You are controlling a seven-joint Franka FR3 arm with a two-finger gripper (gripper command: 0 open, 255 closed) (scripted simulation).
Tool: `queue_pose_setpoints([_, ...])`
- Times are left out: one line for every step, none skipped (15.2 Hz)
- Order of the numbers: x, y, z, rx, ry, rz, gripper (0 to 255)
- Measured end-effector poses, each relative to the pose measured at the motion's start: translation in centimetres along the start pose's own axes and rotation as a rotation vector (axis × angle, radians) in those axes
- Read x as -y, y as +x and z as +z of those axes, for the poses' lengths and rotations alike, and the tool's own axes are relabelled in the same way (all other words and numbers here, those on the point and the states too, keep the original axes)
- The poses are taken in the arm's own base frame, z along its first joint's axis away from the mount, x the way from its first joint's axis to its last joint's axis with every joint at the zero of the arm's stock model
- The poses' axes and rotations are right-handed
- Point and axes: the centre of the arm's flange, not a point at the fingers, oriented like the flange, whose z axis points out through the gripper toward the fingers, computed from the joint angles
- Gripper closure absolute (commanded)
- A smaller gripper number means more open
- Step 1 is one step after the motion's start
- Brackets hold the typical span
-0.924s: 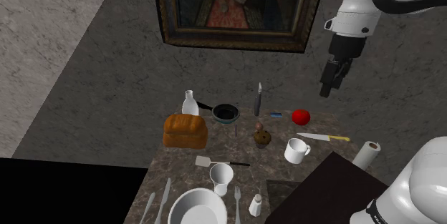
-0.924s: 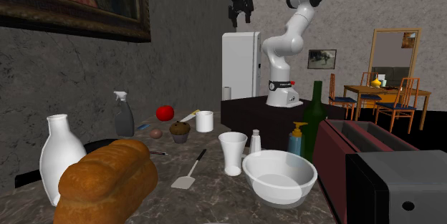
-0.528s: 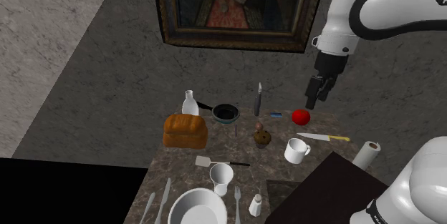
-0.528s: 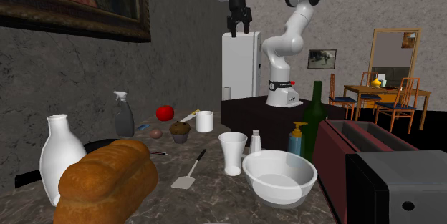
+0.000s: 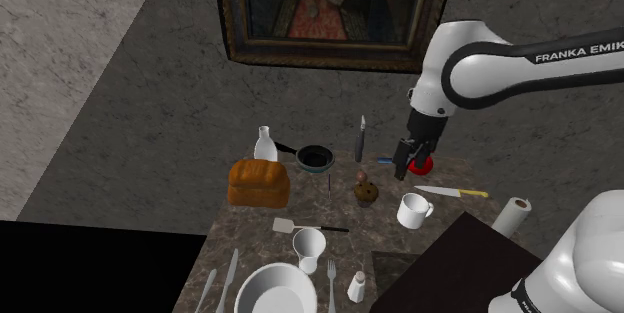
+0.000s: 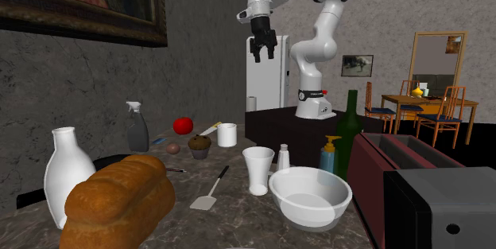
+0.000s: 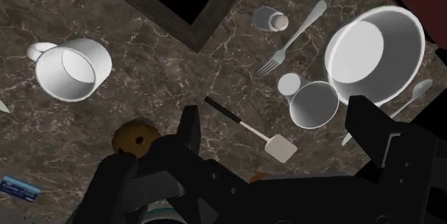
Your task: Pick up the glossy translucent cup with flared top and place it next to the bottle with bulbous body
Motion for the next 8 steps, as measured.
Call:
queue_pose_setpoints([0.2,0.4,1.2,-0.001,0.006,0.005,0])
queue_pose_setpoints([0.5,0.9,2.2,-0.004,0.012,0.01,0])
queue_pose_setpoints([0.7,1.6,3.3,-0.006,0.018,0.015,0])
queue_pose_setpoints([1.2,2.3,4.6,-0.007,0.024,0.02,0])
queue_pose_setpoints([1.3,2.8,6.0,-0.009,0.029,0.025,0])
queue_pose_setpoints([1.5,3.3,7.4,-0.011,0.035,0.03,0])
queue_pose_setpoints([1.7,4.0,8.2,-0.014,0.041,0.035,0])
queue_pose_setpoints([2.1,4.5,9.3,-0.016,0.047,0.04,0])
